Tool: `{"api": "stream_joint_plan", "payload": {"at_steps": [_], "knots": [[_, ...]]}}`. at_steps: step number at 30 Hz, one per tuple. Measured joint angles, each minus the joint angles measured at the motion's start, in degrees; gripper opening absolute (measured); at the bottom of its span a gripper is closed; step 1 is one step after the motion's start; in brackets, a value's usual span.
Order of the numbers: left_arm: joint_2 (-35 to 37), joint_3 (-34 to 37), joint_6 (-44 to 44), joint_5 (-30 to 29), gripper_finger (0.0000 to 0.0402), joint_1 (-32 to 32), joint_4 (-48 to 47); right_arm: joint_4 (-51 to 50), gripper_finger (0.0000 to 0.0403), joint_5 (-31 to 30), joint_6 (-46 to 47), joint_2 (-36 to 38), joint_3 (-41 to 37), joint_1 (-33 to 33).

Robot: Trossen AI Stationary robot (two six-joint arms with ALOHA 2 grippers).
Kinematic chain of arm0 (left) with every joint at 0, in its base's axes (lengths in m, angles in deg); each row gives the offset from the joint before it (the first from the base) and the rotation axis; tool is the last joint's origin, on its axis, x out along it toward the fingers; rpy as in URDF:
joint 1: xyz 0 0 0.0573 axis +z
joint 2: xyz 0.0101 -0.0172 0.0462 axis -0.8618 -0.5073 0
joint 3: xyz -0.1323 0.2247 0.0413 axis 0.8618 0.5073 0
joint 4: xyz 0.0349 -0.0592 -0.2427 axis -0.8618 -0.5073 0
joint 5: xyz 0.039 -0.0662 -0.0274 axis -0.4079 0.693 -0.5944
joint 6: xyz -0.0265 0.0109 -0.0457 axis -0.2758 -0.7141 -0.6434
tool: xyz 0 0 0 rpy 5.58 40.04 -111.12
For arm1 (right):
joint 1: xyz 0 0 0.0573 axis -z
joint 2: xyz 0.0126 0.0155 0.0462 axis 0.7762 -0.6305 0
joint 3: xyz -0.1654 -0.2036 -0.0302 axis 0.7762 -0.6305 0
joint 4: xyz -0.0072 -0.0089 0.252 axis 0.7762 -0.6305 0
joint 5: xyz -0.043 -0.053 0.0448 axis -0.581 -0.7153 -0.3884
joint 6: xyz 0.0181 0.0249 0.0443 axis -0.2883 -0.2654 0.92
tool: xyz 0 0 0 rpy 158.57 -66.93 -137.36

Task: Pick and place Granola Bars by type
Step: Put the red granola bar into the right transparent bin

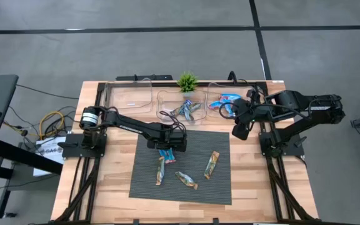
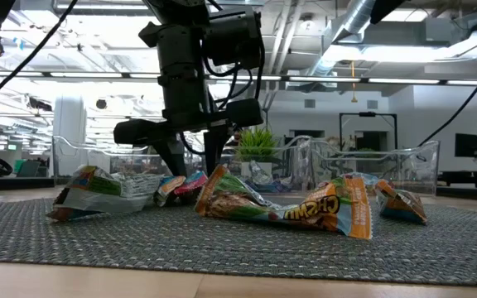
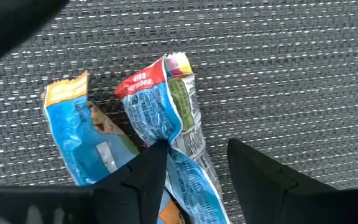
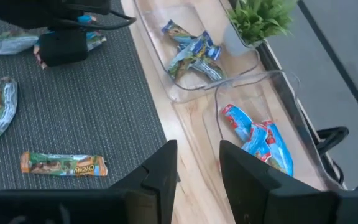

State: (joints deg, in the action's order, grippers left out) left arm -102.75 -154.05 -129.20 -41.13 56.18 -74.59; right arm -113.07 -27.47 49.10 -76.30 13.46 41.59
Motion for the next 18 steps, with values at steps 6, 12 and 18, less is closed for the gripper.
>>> {"api": "stream_joint_plan", "payload": {"at_steps": [6,12,18], "knots": [[0.0,0.2,-0.1,0.7,0.0157,0.0,-2.2,0.3,0.0114,-0.2,-1.2,0.0,0.0,-1.3],[0.0,0.3,-0.2,2.0,0.0097,-0.2,-3.1,0.7,0.0114,-0.5,-2.6,0.0,0.0,-1.6],[-0.1,-0.5,1.0,2.5,0.0014,-0.2,-2.9,0.8,0.0114,-1.5,-3.7,0.0,0.0,-1.5]]}}
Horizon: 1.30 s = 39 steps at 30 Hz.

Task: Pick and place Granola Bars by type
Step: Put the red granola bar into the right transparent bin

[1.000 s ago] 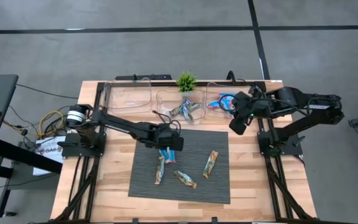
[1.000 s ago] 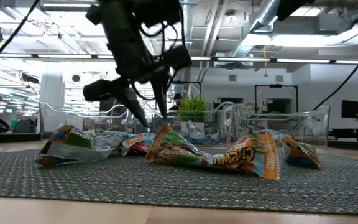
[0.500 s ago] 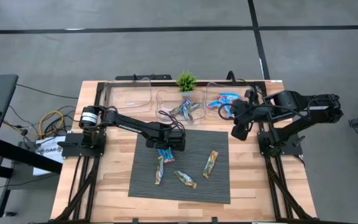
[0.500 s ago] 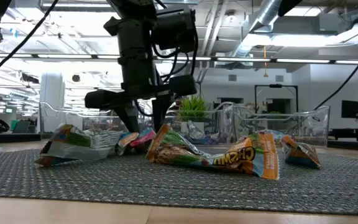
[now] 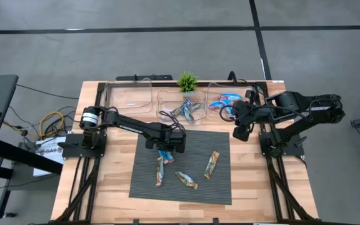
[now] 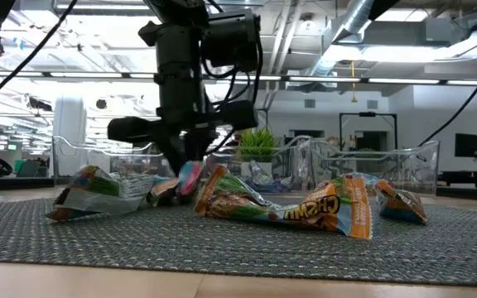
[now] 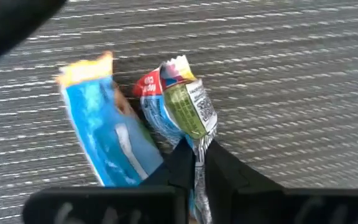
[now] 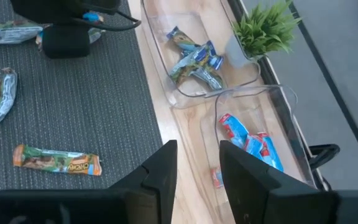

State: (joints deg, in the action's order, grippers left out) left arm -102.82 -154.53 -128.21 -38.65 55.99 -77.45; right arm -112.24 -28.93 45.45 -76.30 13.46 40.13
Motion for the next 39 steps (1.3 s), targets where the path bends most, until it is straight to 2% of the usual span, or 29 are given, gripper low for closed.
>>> {"api": "stream_joint_plan", "payload": {"at_steps": [5,14,16,20,22,25,36,39], "knots": [[0.1,-3.5,2.2,-2.3,0.0019,0.0,0.2,0.0,0.0114,0.0,-1.2,0.0,0.0,0.0],[0.9,-17.2,14.2,-13.7,0.0008,0.9,0.6,3.6,0.0114,0.7,-3.9,1.4,0.0,0.8],[0.9,-20.4,18.3,-15.3,0.0012,2.1,1.1,5.1,0.0114,3.9,-5.3,2.1,0.0,1.8],[0.9,-25.8,27.7,-15.9,0.0017,5.2,2.6,8.9,0.0114,13.8,-6.4,3.1,0.0,5.6],[0.9,-27.6,31.8,-15.0,0.0015,7.2,4.3,10.3,0.0114,15.3,-6.4,3.4,0.0,7.6],[0.9,-28.9,37.1,-12.0,0.0011,10.2,7.8,10.9,0.0114,13.7,-6.0,3.8,0.0,10.8],[-0.4,-29.0,46.3,2.8,0.0015,20.6,25.5,10.2,0.0114,-3.5,-0.6,1.4,0.0,23.4],[-1.4,-29.0,46.7,7.4,0.0014,22.4,29.4,9.2,0.0114,-5.2,0.5,-0.2,0.0,26.5]]}}
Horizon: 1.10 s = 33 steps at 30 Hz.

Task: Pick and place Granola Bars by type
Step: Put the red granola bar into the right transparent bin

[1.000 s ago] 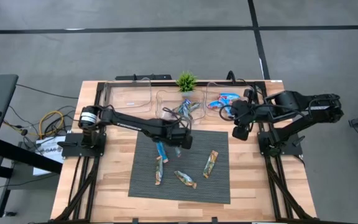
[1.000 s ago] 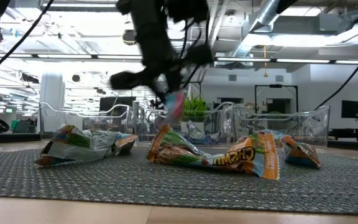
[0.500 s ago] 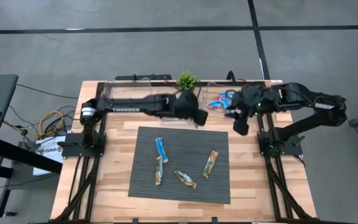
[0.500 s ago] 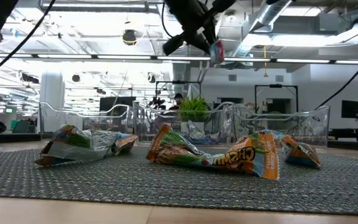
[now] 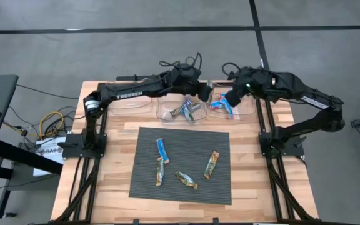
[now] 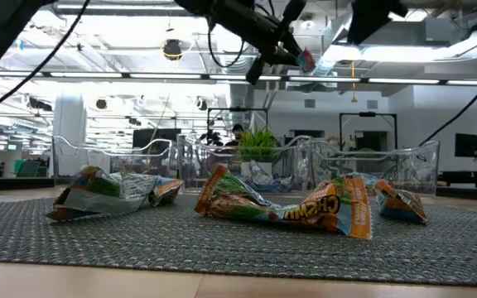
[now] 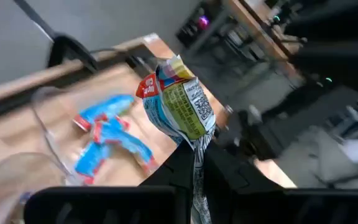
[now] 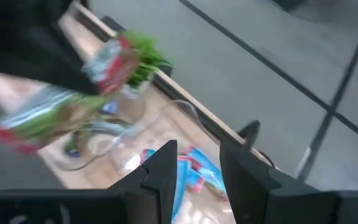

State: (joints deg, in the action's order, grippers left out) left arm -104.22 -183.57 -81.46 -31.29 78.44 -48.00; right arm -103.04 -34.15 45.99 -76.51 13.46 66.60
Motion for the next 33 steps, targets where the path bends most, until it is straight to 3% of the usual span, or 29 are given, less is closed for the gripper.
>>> {"api": "stream_joint_plan", "payload": {"at_steps": [5,9,15,20,28,33], "knots": [[-4.4,0.0,-3.1,8.3,0.0014,2.0,8.3,0.1,0.0114,0.7,0.1,-2.4,0.0,2.5],[-5.9,0.1,-2.5,9.0,0.0014,2.2,7.5,0.7,0.0114,1.6,0.2,-2.8,0.0,3.3],[-5.1,0.0,1.5,10.8,0.0014,2.2,7.7,0.8,0.0114,12.8,0.6,-2.8,0.0,6.6],[-3.2,0.0,3.9,12.2,0.0013,2.4,5.4,1.7,0.0114,16.6,0.7,-2.4,0.0,12.1],[1.0,0.0,7.7,12.2,0.0013,2.4,2.7,7.9,0.0139,35.6,-0.3,-0.2,-0.7,22.5],[4.3,0.0,10.0,10.2,0.0013,2.4,1.2,18.0,0.0188,50.1,2.8,1.9,-8.4,24.7]]}}
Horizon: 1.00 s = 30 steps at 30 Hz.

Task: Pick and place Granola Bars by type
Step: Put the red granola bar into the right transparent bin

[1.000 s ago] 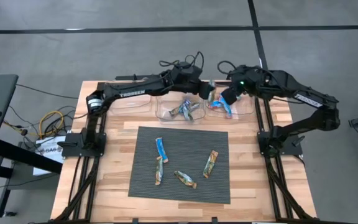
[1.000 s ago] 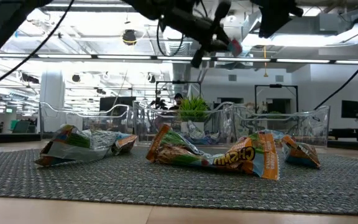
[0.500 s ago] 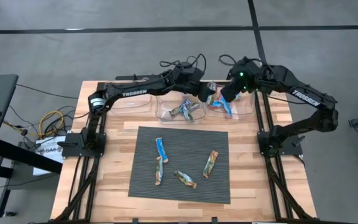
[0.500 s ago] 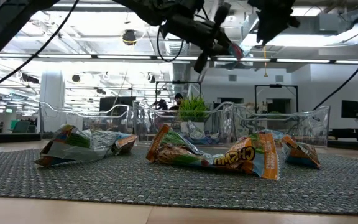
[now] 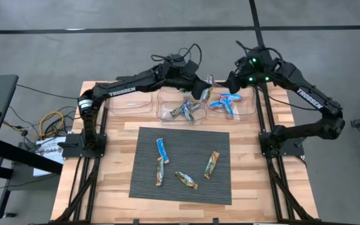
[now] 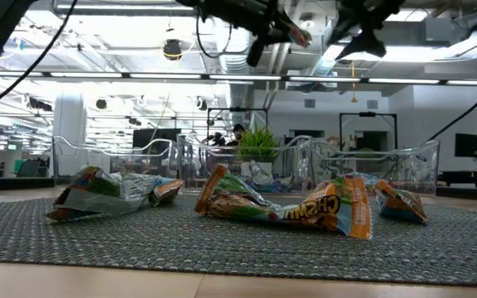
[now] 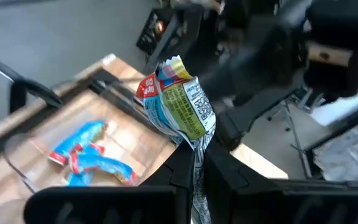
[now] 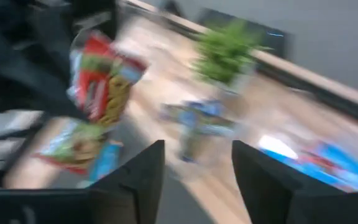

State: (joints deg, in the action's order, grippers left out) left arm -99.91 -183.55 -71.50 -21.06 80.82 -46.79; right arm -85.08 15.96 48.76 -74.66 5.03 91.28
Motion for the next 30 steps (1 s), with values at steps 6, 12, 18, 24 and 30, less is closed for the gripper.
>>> {"api": "stream_joint_plan", "payload": {"at_steps": [6,12,18,24,30], "knots": [[2.3,0.0,0.6,-1.1,0.0013,0.2,-0.3,14.5,0.0244,5.0,3.9,1.9,-5.1,-4.3],[2.5,0.0,-1.1,-1.5,0.0013,0.2,3.4,18.9,0.0255,5.0,3.9,1.2,-5.2,-8.5],[2.6,0.0,-3.1,-1.0,0.0013,0.1,7.8,24.5,0.0252,4.9,5.9,1.3,-5.2,-10.4],[2.6,0.0,-5.0,1.2,0.0013,-0.3,11.9,24.7,0.0211,4.9,6.0,1.3,-5.2,-10.4],[2.6,0.0,-5.0,1.3,0.0013,-0.3,12.1,25.0,0.0129,4.9,6.0,1.2,-5.2,-10.4]]}}
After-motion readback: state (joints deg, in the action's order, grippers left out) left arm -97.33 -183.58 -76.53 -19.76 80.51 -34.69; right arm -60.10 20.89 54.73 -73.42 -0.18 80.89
